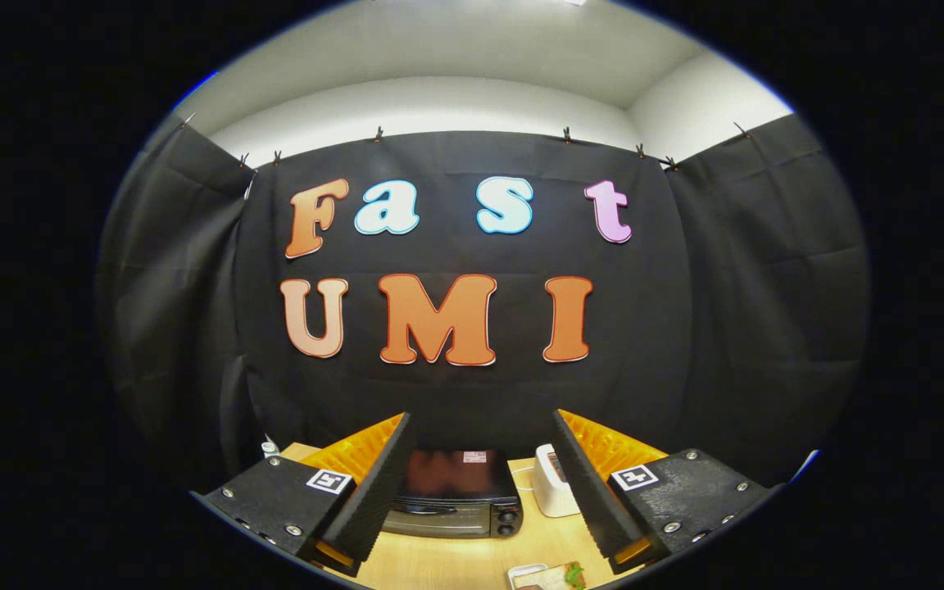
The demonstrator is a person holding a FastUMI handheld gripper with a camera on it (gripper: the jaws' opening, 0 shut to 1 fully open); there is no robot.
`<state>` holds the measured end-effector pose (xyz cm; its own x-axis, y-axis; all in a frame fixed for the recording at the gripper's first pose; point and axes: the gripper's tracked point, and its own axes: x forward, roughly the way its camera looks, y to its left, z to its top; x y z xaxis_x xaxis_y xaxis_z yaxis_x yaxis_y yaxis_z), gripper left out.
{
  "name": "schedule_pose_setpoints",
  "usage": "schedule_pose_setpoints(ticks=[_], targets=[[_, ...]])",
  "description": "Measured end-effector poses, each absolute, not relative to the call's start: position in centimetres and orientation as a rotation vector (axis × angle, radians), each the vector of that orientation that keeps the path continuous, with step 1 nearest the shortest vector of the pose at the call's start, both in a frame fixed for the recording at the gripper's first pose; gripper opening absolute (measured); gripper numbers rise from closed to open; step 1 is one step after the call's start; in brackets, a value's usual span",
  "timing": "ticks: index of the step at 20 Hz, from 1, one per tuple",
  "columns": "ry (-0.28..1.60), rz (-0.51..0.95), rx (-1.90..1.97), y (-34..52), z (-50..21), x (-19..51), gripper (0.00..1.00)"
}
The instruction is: Open the toaster oven, put the food inside, and close the toaster oven door.
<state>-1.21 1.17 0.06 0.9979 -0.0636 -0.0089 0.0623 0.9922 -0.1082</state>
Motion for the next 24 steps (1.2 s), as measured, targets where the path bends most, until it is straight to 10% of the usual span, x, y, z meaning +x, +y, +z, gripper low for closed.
schedule_pose_setpoints(ticks=[24], targets=[[0.187,0.005,-0.124,6.3,-13.4,7.9,0.99]])
